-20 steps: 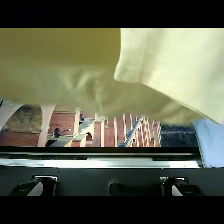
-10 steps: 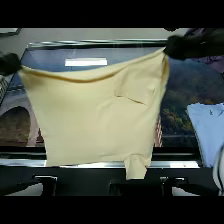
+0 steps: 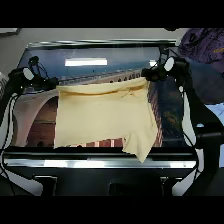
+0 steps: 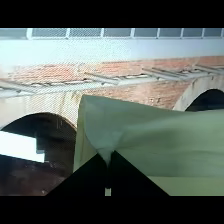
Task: Fold the clothes and pants, and hang the long-sleeved shirts on hangers.
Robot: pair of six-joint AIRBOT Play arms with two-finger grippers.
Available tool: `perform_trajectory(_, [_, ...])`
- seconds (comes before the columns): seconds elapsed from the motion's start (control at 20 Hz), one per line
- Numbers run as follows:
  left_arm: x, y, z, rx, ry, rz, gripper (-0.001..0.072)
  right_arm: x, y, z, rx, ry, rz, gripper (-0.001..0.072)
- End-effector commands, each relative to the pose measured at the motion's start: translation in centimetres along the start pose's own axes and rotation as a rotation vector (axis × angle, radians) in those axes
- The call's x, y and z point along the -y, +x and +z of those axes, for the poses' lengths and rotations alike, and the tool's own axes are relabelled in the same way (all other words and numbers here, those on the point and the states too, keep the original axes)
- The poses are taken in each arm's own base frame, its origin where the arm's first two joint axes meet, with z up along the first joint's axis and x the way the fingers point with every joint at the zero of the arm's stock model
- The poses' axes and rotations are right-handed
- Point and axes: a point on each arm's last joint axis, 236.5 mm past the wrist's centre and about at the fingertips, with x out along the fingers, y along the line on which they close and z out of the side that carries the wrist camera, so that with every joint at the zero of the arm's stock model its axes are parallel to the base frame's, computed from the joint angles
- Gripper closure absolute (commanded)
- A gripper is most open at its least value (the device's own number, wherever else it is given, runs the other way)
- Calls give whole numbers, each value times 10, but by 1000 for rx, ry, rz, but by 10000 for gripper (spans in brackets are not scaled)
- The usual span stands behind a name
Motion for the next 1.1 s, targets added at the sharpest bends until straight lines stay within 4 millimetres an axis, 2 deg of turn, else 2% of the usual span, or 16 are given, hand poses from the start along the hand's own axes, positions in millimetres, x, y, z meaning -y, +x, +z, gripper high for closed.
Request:
perform_trajectory(0.0, [-6, 14, -20, -81, 5, 21, 689, 18, 21, -21, -72, 6, -59, 675])
perform_trajectory(0.1, [-10, 10, -43, -179, -14, 41, 689, 26, 16, -35, -134, -9, -95, 675])
perform_trajectory(0.25, [-28, -1, -81, -341, -45, 123, 689, 36, 10, -57, -233, -18, -139, 675])
perform_trajectory(0.4, [-30, -6, -103, -439, -39, 139, 688, 38, 7, -69, -286, -16, -147, 675])
perform_trajectory(0.6, [-30, 3, -112, -472, -39, 144, 688, 40, 7, -82, -340, -9, -154, 675])
perform_trajectory(0.8, [-32, 13, -120, -497, -41, 148, 687, 43, 21, -97, -390, -3, -157, 674])
perform_trajectory(1.0, [-35, 24, -129, -529, -45, 152, 685, 43, 29, -102, -402, 5, -147, 673])
perform_trajectory(1.05, [-35, 26, -130, -531, -48, 153, 666, 40, 29, -102, -402, 9, -138, 653])
